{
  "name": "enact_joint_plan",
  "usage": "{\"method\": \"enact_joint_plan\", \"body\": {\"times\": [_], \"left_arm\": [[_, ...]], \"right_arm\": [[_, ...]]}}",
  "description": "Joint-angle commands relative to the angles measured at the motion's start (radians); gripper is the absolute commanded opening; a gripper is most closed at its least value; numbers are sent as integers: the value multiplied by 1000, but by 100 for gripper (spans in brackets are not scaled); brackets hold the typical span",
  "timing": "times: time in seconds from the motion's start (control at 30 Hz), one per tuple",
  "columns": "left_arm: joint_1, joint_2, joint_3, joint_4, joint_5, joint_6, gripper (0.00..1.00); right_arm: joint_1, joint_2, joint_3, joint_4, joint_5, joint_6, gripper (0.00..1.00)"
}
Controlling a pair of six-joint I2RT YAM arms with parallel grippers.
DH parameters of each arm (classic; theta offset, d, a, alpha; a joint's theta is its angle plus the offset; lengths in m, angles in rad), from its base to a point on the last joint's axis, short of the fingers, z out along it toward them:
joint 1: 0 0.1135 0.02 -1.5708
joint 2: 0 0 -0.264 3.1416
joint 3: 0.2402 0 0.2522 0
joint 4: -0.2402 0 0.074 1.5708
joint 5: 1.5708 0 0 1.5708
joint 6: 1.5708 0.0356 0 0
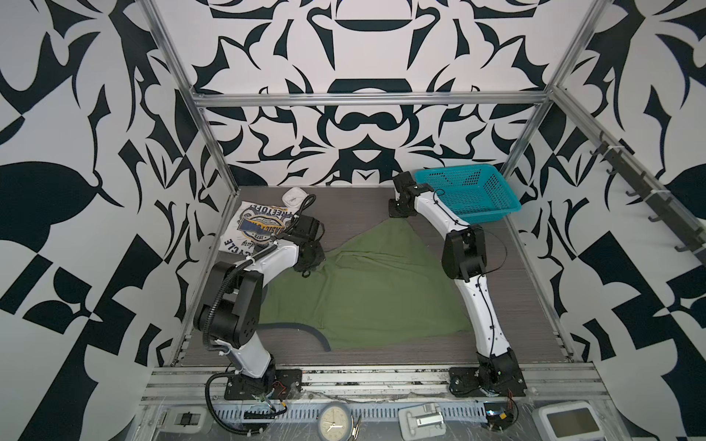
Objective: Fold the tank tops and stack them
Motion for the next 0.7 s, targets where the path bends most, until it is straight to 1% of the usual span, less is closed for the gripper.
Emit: {"method": "enact_joint_plan", "body": {"times": [0.0,0.1,0.17,0.33,0.53,0.67], "left_arm": [[4,66,126,-72,-51,60,0],[31,140,242,-105,-53,82,0],[49,184,314,-123,-56,91,0],[66,264,453,-169,-94,115,0],[77,311,528,-202,-139,136,0],[78,301,527,-204,-150,147,0]], "right_arm": [[-31,-77,59,8,31,-7,0],[-54,-76,63,19,25,-2,0],[-66,-112,50,26,21,0,0],[-90,-186,-68,98,8,5,0],[-131,-284,-232,201,-21,42,0],[-147,-291,-256,217,-65,61,0]]}}
